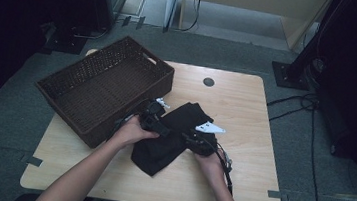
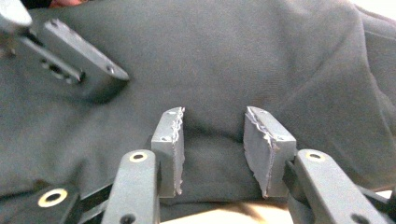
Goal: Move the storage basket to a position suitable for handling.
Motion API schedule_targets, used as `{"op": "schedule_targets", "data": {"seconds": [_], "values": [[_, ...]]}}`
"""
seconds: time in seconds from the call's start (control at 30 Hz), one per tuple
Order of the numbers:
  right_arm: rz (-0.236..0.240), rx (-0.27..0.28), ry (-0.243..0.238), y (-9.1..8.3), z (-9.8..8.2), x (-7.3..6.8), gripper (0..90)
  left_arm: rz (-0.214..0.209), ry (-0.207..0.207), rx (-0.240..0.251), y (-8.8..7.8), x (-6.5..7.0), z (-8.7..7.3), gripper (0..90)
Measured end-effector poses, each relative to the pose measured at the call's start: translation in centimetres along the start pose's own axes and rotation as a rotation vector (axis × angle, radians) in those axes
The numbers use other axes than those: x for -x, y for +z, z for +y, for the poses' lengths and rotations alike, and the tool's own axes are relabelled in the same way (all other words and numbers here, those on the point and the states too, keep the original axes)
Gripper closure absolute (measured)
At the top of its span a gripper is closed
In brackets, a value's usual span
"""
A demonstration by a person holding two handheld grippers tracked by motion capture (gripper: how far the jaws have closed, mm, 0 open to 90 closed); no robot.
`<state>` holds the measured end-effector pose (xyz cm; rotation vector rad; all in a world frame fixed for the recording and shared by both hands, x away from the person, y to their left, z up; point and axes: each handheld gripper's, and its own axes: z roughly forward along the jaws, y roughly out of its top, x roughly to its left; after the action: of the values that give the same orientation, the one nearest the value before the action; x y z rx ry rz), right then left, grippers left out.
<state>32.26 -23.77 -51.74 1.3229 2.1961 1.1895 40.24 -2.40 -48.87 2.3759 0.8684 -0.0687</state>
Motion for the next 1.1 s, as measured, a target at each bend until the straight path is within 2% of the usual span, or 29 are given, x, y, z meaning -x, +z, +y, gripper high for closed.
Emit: {"op": "schedule_targets", "data": {"seconds": [0.17,0.43,0.6,0.8,0.97,1.03,1.1], "values": [[0.004,0.007,0.001,0.4,0.2,-0.1,56.0,-0.007,-0.016,0.001,0.4,-0.2,0.0,16.3],[0.003,0.029,-0.015,0.6,-0.1,-0.4,51.3,0.003,0.022,0.01,0.5,-0.1,-0.3,23.1],[-0.003,0.031,-0.032,0.6,-0.1,-0.7,47.9,0.02,0.026,0.02,0.5,0.1,-0.4,28.3],[0.005,0.053,0.018,0.0,0.1,-0.3,47.9,0.024,-0.001,0.03,0.3,0.3,-0.6,35.3],[-0.011,0.064,0.03,-0.7,0.4,0.1,48.2,0.0,-0.031,0.058,-0.5,0.0,-0.8,49.4],[-0.012,0.056,0.029,-0.8,0.3,0.2,48.3,0.003,-0.026,0.063,-0.8,0.0,-0.8,57.4],[-0.018,0.045,0.027,-0.7,0.3,0.2,48.3,0.005,-0.025,0.063,-0.8,0.1,-0.9,58.1]]}}
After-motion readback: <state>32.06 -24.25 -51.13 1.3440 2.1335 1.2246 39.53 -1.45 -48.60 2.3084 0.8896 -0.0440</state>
